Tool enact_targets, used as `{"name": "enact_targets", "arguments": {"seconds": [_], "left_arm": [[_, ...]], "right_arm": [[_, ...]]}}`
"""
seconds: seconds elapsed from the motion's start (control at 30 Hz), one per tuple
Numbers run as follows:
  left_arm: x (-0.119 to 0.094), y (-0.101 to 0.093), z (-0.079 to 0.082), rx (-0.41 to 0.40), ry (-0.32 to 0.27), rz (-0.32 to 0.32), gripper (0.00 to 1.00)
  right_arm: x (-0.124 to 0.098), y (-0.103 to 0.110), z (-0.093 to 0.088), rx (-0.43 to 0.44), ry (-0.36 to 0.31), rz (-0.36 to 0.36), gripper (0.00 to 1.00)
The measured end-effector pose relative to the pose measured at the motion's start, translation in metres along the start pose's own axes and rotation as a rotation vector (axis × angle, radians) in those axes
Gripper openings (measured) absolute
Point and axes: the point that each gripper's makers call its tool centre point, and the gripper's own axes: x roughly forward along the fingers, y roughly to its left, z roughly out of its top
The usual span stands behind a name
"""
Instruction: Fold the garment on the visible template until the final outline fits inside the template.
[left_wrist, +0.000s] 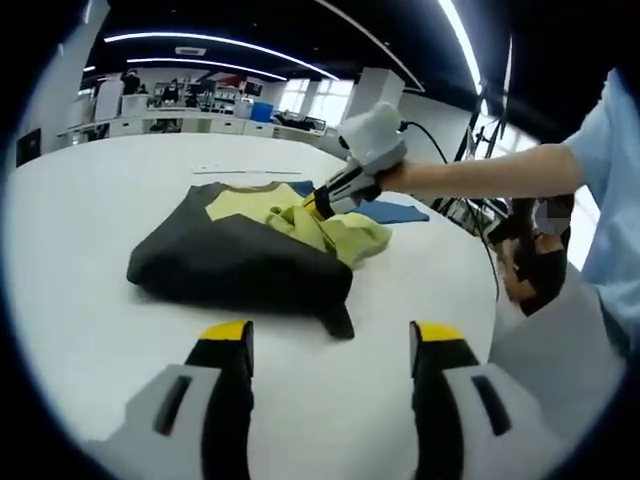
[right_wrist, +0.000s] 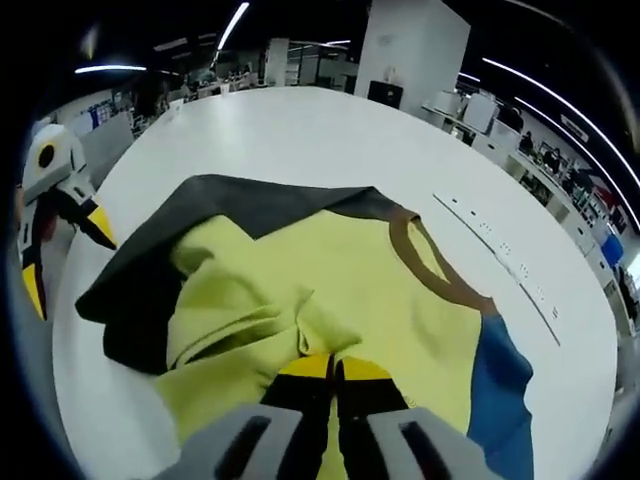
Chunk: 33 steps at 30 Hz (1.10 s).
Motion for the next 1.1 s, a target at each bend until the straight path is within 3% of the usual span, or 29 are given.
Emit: {"name": "enact_targets", "arguments": {"seconds": [0.37,0.7,0.83,1.1], "left_arm": [[0.007,-0.008,-0.001,-0.022,0.001,-0.014,0.58],[0.008,-0.012,-0.005,-0.028,0.011,-0.026,0.58],[0.009,-0.013,-0.003,-0.028,0.007,-0.029,0.57],[0.007,-0.012,-0.004,-0.023,0.013,-0.035,0.58]], "right_arm": [[-0.001,-0.003,-0.001,0.038,-0.005,-0.002,0.0],[-0.022,-0.017,-0.011,0.084,-0.003,-0.034,0.18],[-0.032,-0.014,-0.009,0.15,-0.05,0.01,0.28],[-0.044,-0.004,-0.009,0.137,-0.081,0.063,0.51]]}}
